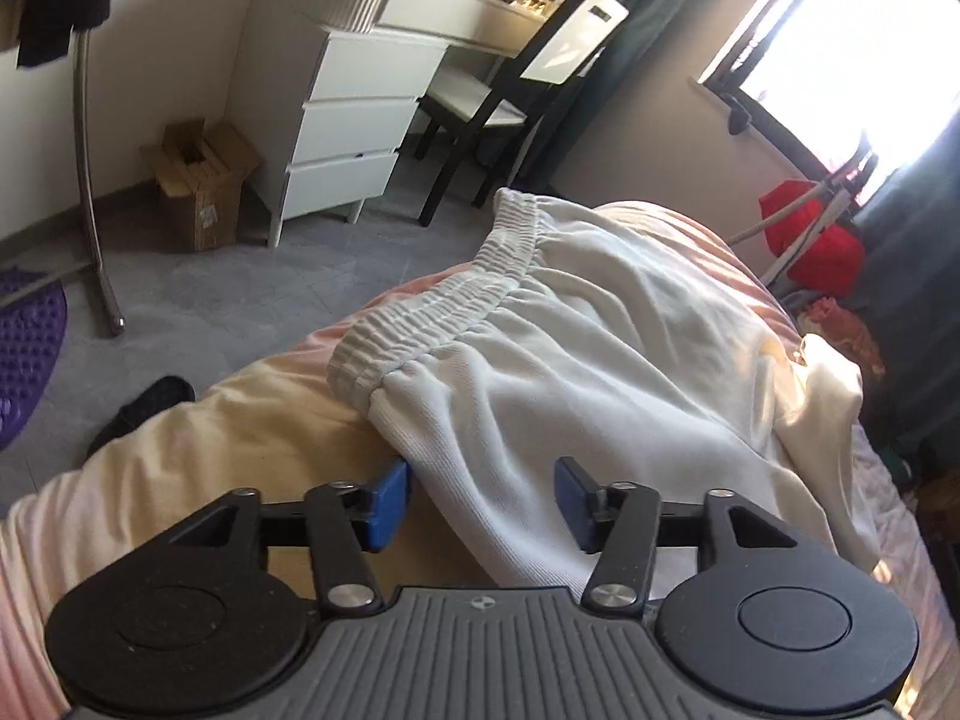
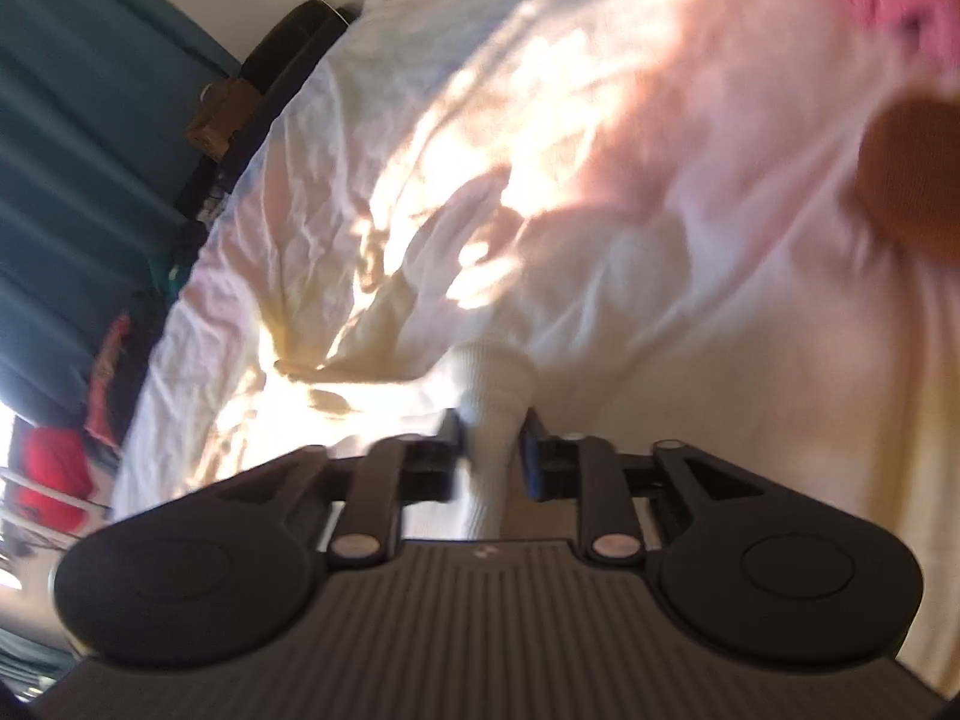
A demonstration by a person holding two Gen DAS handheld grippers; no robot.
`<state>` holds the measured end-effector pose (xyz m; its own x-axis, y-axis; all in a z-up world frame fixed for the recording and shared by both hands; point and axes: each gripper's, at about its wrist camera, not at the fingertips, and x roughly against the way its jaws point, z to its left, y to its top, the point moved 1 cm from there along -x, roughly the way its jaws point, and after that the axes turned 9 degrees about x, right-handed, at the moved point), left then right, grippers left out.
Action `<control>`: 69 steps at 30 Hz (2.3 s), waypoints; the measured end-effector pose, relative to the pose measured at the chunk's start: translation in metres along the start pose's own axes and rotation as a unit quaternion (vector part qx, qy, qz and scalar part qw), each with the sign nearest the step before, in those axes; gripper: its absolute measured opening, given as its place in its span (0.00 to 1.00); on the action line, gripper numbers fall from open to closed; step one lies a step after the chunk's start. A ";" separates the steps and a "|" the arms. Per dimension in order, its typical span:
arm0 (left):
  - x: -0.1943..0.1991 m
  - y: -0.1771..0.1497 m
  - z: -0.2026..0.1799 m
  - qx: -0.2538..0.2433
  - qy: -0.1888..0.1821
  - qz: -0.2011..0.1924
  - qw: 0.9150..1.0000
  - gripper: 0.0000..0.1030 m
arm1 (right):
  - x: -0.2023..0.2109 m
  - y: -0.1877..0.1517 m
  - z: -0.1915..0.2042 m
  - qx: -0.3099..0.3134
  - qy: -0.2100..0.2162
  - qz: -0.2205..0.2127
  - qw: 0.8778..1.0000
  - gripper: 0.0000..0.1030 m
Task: Fold clothes
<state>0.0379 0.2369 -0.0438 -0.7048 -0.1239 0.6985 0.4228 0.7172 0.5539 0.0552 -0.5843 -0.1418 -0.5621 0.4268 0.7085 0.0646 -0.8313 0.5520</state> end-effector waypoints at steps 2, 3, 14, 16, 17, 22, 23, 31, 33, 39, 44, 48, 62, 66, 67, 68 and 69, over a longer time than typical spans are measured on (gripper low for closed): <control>0.011 -0.007 -0.015 -0.038 -0.007 -0.022 0.999 0.70 | 0.008 0.005 0.008 0.040 -0.028 -0.033 0.998 0.67; 0.016 -0.011 -0.023 -0.055 -0.013 -0.033 0.998 0.76 | 0.012 0.008 0.012 0.058 -0.036 -0.051 0.996 0.72; 0.015 -0.081 -0.149 -0.155 -0.113 -0.060 0.980 0.78 | -0.005 -0.011 0.102 0.228 0.109 -0.083 0.964 0.77; 0.003 -0.100 -0.172 -0.186 -0.122 -0.060 0.973 0.78 | -0.017 -0.018 0.118 0.252 0.107 -0.079 0.959 0.77; -0.004 -0.110 -0.181 -0.199 -0.127 -0.058 0.970 0.78 | -0.023 -0.021 0.124 0.263 0.103 -0.078 0.956 0.77; -0.041 -0.154 -0.194 -0.247 -0.166 -0.048 0.953 0.78 | -0.057 -0.028 0.136 0.294 0.076 -0.063 0.951 0.77; -0.049 -0.161 -0.194 -0.255 -0.167 -0.044 0.951 0.78 | -0.064 -0.027 0.136 0.301 0.068 -0.065 0.949 0.77; -0.093 -0.182 -0.195 -0.293 -0.155 -0.017 0.943 0.78 | -0.100 -0.026 0.124 0.307 0.095 -0.056 0.945 0.77; -0.099 -0.184 -0.198 -0.300 -0.153 -0.024 0.941 0.78 | -0.100 -0.025 0.122 0.304 0.098 -0.060 0.946 0.56; -0.094 -0.193 -0.203 -0.341 -0.155 -0.055 0.926 0.78 | -0.092 0.001 0.096 0.249 0.017 -0.103 0.963 0.03; -0.087 -0.191 -0.200 -0.329 -0.164 -0.048 0.929 0.78 | -0.094 0.011 0.057 0.199 0.005 -0.086 0.976 0.03; -0.078 -0.189 -0.194 -0.308 -0.173 -0.029 0.935 0.78 | -0.075 0.016 0.050 0.173 0.052 -0.093 0.979 0.05; -0.058 -0.191 -0.190 -0.304 -0.160 -0.057 0.937 0.80 | -0.076 -0.009 0.092 0.249 0.151 -0.026 0.956 0.08; -0.064 -0.190 -0.190 -0.298 -0.160 -0.042 0.940 0.80 | -0.077 -0.019 0.111 0.295 0.161 -0.027 0.941 0.08; -0.065 -0.190 -0.190 -0.298 -0.159 -0.039 0.940 0.80 | -0.077 -0.021 0.114 0.301 0.158 -0.031 0.940 0.08; -0.065 -0.191 -0.190 -0.297 -0.160 -0.035 0.941 0.80 | -0.078 -0.021 0.117 0.306 0.152 -0.037 0.939 0.11; -0.065 -0.191 -0.190 -0.297 -0.163 -0.031 0.940 0.80 | -0.078 -0.022 0.120 0.311 0.146 -0.043 0.938 0.20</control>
<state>0.1115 -0.0226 -0.1092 -0.8344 0.1328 0.5349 0.5511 0.1944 0.8115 0.1970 -0.5566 -0.1565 -0.7834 0.2913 0.5490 0.4265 -0.3905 0.8159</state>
